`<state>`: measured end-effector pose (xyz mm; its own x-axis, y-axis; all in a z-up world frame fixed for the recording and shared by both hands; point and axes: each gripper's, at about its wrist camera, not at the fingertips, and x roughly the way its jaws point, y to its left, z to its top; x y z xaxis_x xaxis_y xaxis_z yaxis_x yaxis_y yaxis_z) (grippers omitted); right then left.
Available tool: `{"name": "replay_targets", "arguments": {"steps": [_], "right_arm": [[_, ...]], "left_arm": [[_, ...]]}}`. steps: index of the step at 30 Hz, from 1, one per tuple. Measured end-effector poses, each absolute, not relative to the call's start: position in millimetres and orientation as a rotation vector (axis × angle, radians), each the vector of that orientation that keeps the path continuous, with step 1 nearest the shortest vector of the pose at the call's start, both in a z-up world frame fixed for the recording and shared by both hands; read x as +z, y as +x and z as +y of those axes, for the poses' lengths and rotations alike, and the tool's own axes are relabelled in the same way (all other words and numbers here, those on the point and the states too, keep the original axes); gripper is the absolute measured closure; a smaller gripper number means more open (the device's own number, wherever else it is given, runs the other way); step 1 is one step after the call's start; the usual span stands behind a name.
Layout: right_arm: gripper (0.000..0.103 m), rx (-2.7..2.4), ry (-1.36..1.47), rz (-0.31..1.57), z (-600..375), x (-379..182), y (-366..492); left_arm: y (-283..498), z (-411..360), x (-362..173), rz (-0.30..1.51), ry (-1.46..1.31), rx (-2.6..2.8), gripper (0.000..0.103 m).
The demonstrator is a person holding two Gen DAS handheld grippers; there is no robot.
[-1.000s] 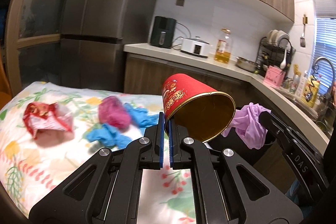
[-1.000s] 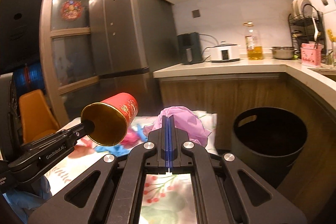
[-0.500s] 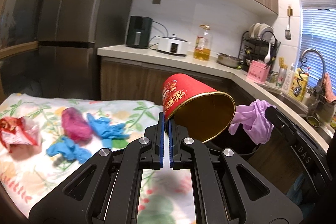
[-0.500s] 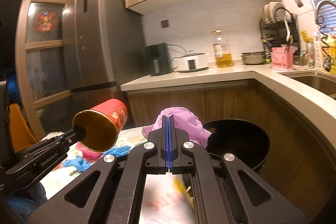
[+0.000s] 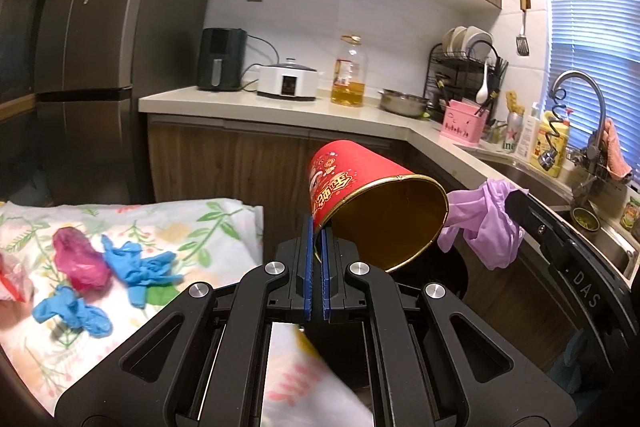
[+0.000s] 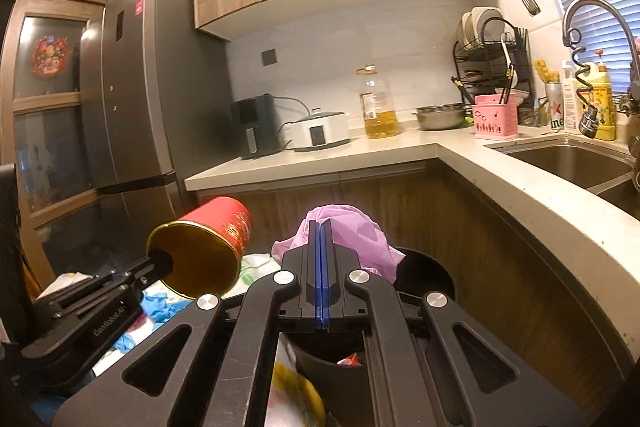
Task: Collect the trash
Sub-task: 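Carry the red cup and pink glove over the black bin, then open the right tool over the bin while the left tool releases the red cup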
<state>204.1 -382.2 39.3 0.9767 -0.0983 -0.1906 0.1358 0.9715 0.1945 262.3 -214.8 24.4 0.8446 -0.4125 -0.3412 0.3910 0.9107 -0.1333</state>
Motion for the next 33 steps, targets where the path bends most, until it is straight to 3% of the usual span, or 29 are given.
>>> {"name": "replay_targets", "arguments": {"steps": [33], "right_arm": [[0.102,-0.144,0.238,0.241,-407,20,233]], "left_arm": [[295,-264,5,0.419,-0.022,-0.464,0.1]]}}
